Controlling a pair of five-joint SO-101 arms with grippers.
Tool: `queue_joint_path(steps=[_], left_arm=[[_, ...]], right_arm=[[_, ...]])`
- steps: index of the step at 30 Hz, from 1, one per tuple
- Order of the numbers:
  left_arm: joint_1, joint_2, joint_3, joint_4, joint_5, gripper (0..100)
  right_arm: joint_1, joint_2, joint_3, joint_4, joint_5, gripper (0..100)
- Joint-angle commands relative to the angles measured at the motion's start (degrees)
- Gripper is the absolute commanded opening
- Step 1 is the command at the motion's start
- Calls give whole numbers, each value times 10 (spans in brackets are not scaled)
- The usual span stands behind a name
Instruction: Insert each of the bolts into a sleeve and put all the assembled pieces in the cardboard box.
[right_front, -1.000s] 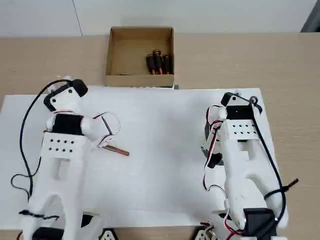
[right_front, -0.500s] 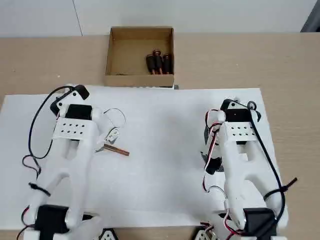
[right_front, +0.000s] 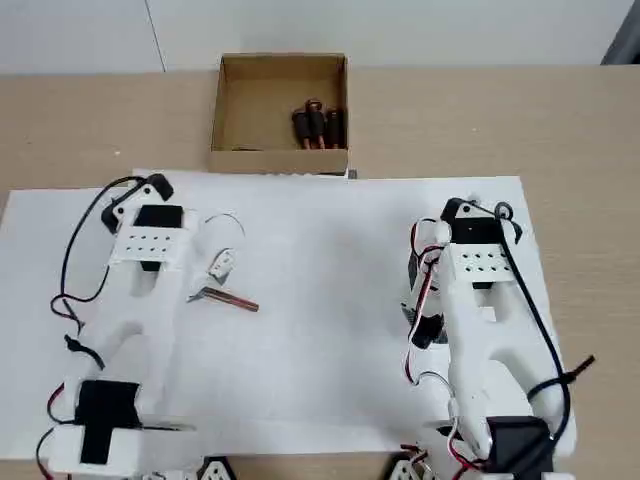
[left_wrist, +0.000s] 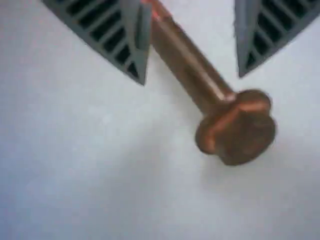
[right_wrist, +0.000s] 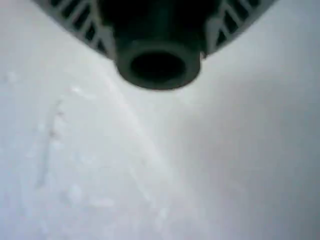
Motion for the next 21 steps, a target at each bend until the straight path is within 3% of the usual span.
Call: queue_joint_path(steps=[1,21], left_arm=[[-18,4,-24,-10,-5,118],[29,51,-22,-18,-8,118]], right_arm=[[6,-22,-4,-7,-6,3],[6,-22,-4,-7,-6,3]])
